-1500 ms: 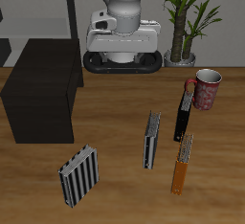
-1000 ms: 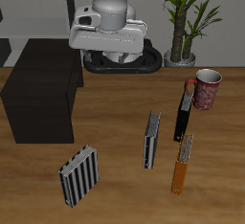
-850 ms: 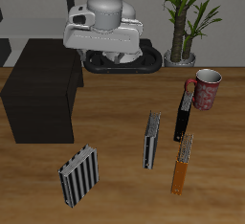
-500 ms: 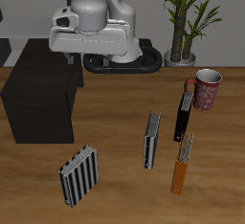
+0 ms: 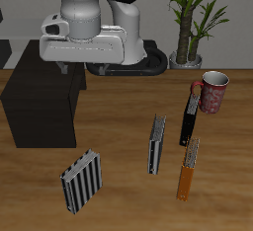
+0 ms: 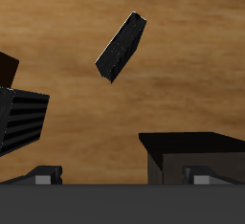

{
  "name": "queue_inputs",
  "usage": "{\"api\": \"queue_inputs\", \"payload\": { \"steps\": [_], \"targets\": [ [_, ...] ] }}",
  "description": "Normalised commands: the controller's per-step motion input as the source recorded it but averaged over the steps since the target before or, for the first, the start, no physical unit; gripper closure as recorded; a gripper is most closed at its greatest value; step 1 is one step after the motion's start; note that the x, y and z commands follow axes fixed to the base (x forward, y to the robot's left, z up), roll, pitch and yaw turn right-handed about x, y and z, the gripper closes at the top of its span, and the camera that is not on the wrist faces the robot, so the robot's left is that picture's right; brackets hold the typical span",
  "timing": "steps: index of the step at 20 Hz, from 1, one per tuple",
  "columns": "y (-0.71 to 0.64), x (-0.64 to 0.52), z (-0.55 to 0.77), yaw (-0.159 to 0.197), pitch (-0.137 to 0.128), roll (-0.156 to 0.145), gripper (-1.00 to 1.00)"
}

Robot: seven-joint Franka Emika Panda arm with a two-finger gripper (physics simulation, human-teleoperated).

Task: Place the right striped book upright on top of the shelf and place the left striped book upright on top of the shelf

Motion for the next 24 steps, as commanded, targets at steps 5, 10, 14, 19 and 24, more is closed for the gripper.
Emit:
{"api": "queue_inputs", "payload": {
  "steps": [5, 10, 14, 19, 24],
  "targets": [
    [0.21, 0.41, 0.03, 0.046, -0.052, 0.009, -1.00],
    [0.19, 0.26, -0.05, -0.005, -0.008, 0.012, -1.00],
    [0.18, 0.61, -0.12, -0.047, 0.004, 0.011, -1.00],
    [-0.03, 0.33, -0.13, -0.042, -0.003, -0.015, -1.00],
    [-0.03, 0.31, -0.25, -0.046, 0.000, -0.001, -1.00]
  ]
}}
